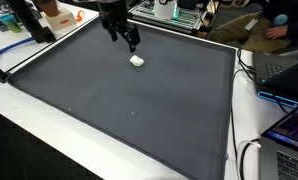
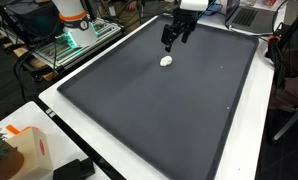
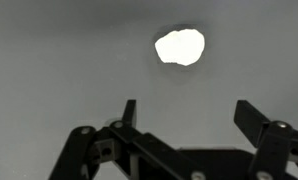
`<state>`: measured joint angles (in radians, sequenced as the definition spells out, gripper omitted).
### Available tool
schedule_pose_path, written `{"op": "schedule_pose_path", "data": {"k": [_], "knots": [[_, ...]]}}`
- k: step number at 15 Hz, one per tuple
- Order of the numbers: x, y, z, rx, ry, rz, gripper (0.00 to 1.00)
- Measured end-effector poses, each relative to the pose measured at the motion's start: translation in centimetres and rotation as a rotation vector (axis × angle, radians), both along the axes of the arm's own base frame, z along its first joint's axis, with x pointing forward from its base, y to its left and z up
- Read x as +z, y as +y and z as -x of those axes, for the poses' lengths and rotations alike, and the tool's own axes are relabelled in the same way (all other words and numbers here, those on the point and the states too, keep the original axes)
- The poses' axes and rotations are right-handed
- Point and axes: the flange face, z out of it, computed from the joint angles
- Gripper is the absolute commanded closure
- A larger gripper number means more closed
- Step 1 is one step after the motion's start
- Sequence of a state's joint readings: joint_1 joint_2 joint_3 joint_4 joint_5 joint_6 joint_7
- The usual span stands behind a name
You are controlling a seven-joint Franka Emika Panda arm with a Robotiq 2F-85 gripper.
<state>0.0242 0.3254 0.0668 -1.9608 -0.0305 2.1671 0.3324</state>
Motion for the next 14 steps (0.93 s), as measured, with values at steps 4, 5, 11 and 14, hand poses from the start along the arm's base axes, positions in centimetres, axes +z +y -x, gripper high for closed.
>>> {"op": "schedule_pose_path", "data": {"k": [4, 5, 11, 14], "knots": [[-0.5, -0.1, -1.5, -0.021, 0.040, -0.024, 0.00], [-0.6, -0.1, -1.6, -0.021, 0.042, -0.025, 0.00], [-0.2, -0.7, -2.4, -0.035, 0.066, -0.019, 0.00], [0.6, -1.3, -3.8, -0.046, 0.127, -0.012, 0.00]]}}
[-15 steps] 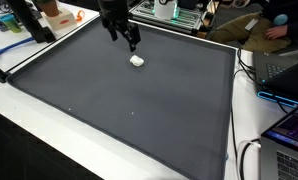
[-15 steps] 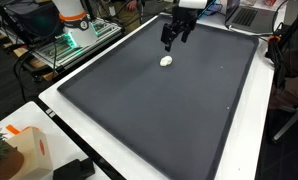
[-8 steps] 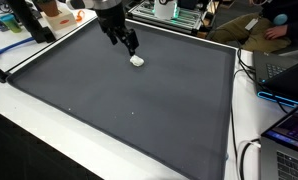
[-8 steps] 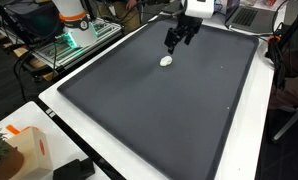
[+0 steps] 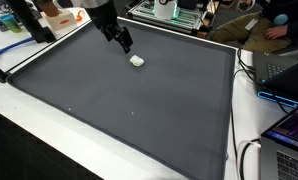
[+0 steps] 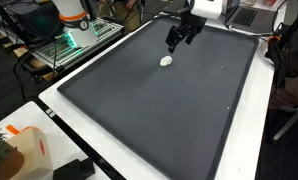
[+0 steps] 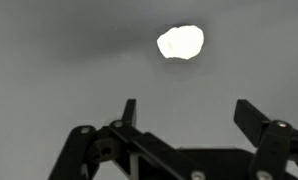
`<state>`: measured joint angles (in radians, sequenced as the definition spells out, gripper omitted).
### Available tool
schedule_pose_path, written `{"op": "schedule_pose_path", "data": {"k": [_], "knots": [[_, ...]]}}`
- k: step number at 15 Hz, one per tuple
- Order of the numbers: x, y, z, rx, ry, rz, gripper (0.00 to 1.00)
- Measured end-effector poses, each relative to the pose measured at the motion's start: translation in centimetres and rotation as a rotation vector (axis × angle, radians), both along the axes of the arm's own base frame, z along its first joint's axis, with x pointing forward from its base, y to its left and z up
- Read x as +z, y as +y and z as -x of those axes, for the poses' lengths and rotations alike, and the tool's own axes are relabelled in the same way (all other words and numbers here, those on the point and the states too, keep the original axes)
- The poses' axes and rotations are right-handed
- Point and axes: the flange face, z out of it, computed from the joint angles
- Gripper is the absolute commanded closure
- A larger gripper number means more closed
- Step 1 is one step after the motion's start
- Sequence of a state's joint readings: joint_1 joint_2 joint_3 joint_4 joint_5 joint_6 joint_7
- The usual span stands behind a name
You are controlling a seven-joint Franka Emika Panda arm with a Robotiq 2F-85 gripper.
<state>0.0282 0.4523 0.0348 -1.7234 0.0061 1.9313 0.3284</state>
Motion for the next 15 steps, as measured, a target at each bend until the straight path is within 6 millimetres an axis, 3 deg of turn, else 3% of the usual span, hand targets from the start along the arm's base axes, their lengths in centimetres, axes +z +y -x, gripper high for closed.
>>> {"op": "schedule_pose_path", "data": {"k": [4, 15], "knots": [[0.0, 0.1, -1.9, -0.011, 0.081, -0.018, 0.00], [-4.4, 0.2, -5.3, 0.032, 0.241, -0.069, 0.00]]}}
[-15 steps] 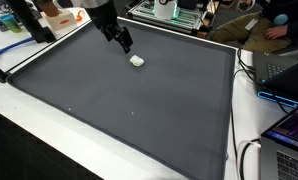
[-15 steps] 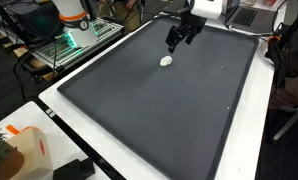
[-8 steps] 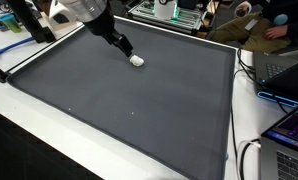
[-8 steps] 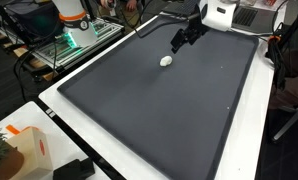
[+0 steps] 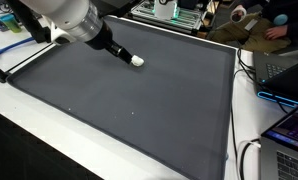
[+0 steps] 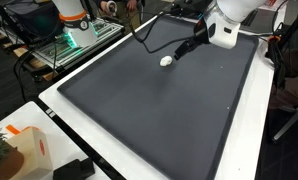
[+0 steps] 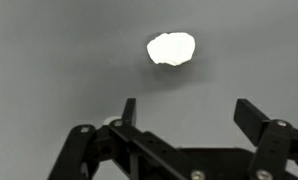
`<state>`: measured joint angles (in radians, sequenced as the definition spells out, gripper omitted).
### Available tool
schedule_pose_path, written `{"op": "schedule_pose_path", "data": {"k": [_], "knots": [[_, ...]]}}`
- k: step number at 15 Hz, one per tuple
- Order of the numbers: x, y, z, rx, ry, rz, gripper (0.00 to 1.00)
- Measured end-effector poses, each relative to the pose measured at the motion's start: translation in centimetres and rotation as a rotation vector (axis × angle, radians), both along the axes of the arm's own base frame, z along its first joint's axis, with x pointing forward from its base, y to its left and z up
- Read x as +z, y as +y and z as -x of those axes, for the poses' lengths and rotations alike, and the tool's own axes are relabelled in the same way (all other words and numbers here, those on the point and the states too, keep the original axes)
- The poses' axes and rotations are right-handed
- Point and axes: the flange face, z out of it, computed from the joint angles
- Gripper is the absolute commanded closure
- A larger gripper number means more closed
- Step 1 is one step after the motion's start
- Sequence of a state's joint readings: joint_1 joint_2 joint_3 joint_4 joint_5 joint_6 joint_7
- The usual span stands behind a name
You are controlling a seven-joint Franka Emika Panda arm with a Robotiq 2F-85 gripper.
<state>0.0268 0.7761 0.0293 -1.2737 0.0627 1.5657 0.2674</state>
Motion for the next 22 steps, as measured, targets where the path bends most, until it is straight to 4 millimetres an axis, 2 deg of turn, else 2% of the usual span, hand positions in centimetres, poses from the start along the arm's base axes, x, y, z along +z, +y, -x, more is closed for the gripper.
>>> {"op": "schedule_pose_path", "data": {"k": [11, 22], "knots": [[-3.7, -0.1, -1.4, 0.027, 0.130, -0.013, 0.00], [-7.0, -0.1, -1.3, 0.031, 0.203, -0.014, 0.00]]}}
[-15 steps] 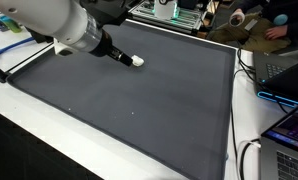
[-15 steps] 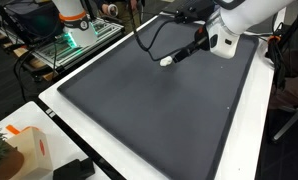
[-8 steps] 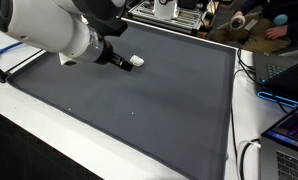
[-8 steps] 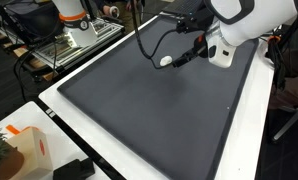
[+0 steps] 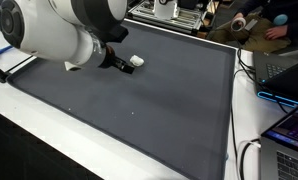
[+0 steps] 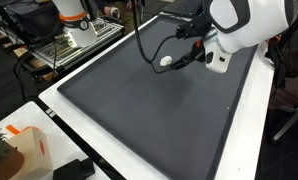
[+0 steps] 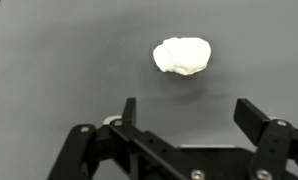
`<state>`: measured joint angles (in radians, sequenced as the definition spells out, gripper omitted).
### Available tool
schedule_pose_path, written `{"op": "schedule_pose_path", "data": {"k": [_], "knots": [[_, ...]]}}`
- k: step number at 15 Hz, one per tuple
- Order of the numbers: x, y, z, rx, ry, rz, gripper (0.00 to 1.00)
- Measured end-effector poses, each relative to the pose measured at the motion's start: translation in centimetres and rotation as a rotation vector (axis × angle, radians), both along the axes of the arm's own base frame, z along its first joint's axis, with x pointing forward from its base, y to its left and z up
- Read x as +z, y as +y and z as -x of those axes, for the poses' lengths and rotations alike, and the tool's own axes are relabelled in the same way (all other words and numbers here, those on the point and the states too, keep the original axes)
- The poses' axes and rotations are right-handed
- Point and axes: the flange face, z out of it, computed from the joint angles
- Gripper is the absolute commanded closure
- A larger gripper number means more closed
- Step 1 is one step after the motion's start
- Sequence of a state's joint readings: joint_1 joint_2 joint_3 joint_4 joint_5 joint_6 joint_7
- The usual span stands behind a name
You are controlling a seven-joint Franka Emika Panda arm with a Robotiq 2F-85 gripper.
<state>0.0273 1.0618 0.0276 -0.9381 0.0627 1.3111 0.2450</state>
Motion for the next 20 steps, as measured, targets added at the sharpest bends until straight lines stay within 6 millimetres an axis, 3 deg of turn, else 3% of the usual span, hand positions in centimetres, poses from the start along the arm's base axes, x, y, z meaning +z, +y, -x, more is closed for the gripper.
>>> {"op": "schedule_pose_path", "data": {"k": [15, 20], "knots": [[-1.9, 0.4, 0.5, 0.032, 0.063, -0.022, 0.00], [-1.7, 0.5, 0.2, 0.036, 0.051, -0.025, 0.00]]}}
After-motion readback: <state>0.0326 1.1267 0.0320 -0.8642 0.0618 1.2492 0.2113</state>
